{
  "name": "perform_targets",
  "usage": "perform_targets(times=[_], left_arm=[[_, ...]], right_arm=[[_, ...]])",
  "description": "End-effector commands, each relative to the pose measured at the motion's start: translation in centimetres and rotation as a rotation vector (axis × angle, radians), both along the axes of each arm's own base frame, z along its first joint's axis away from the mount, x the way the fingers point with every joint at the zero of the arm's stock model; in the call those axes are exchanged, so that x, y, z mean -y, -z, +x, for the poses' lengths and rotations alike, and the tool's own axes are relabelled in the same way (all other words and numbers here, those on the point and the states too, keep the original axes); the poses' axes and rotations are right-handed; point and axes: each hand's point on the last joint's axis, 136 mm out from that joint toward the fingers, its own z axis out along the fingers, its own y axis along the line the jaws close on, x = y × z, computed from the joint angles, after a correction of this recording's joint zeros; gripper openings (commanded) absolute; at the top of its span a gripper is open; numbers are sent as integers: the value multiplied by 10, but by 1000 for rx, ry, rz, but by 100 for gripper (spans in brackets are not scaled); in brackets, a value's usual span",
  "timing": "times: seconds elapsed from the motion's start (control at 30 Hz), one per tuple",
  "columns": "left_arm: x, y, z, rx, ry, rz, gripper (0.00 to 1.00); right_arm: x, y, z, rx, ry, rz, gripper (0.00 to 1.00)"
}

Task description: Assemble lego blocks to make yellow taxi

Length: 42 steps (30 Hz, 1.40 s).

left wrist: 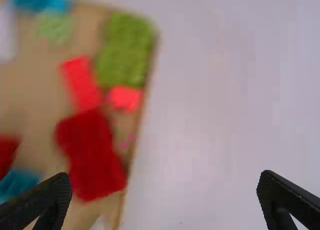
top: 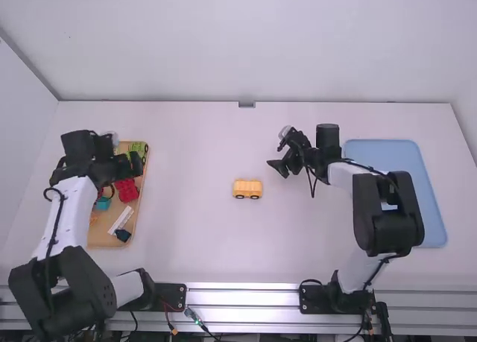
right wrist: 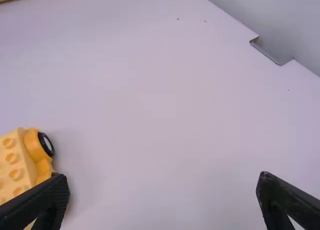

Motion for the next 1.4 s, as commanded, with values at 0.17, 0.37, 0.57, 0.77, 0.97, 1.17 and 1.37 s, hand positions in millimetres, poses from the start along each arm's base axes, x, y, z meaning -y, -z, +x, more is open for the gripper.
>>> perform_targets(times=[0.17, 0.37, 0.57, 0.77, 0.97, 1.17, 1.37], left_arm=[[-80, 23, -76, -178, -685, -61, 99], [-97, 49, -97, -256, -696, -145, 93], [-112, 90, -110, -395, -721, -185, 85], [-124, 112, -115, -483, -742, -156, 69], [-136, 120, -109, -449, -731, -105, 69], [-135, 125, -111, -449, -715, -99, 60], [-134, 125, -112, -454, -721, -103, 61]], right_arm=[[5, 0, 6, 14, 60, -49, 99], [14, 0, 11, 17, 86, -54, 99], [14, -2, 12, 26, 86, -53, 99], [13, -2, 12, 29, 85, -52, 99], [14, -2, 13, 31, 87, -52, 99], [14, -3, 13, 36, 88, -52, 99], [14, -3, 14, 36, 87, -51, 99]])
